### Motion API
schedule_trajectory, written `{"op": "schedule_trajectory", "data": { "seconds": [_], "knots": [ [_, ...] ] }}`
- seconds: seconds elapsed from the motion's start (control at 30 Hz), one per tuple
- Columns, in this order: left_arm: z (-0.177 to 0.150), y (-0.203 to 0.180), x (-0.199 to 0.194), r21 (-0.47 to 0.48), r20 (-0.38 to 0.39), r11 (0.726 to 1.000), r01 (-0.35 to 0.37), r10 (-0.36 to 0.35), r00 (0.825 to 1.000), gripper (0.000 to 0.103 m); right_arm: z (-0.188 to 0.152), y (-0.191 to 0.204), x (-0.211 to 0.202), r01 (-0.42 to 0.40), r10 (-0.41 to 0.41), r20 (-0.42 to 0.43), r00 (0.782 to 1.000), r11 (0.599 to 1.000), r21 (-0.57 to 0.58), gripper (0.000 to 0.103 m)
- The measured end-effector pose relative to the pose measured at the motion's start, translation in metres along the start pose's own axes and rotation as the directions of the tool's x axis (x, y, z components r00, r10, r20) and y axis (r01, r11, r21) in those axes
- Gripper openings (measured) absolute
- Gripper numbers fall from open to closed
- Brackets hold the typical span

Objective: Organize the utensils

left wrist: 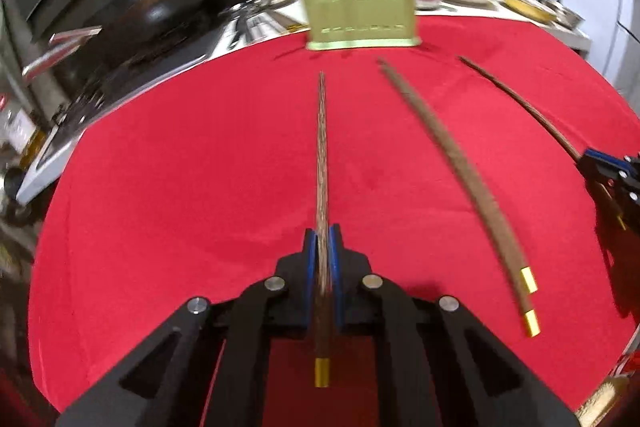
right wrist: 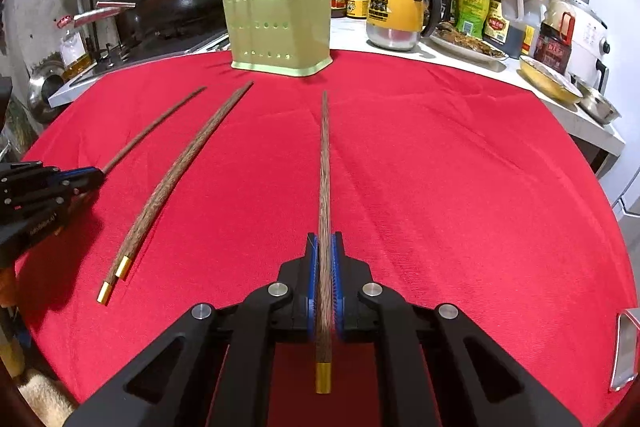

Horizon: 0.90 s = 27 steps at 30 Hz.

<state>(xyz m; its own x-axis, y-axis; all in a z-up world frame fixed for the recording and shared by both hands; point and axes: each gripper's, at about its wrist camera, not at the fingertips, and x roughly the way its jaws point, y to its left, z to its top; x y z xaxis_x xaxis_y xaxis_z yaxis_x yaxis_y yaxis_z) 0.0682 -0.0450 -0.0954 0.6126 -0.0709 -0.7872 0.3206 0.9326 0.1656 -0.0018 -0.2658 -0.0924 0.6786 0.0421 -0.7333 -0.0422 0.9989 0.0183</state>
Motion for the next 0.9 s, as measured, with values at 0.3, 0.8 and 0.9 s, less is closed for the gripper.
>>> {"op": "schedule_trajectory", "data": {
  "seconds": [0.3,0.8,0.9],
  "knots": [
    [-0.019,0.036,-0.015,-0.106,0.065,0.981,0.163,-0.157,0.986,0.039,0.001,0.002,-0.008,0.001,-0.001,0.002,1.000,1.000,0.005,0.032],
    [-0.056,0.021,-0.034,-0.080,0.104,0.995,0.065,-0.056,0.993,0.012,-0.019,-0.001,-0.026,-0.038,0.037,0.016,0.999,0.999,0.024,0.034],
    [-0.057,0.017,-0.035,-0.057,0.111,0.996,0.062,-0.055,0.992,0.008,-0.024,-0.003,-0.028,-0.058,0.057,0.020,0.998,0.998,0.031,0.034]
  ]
}}
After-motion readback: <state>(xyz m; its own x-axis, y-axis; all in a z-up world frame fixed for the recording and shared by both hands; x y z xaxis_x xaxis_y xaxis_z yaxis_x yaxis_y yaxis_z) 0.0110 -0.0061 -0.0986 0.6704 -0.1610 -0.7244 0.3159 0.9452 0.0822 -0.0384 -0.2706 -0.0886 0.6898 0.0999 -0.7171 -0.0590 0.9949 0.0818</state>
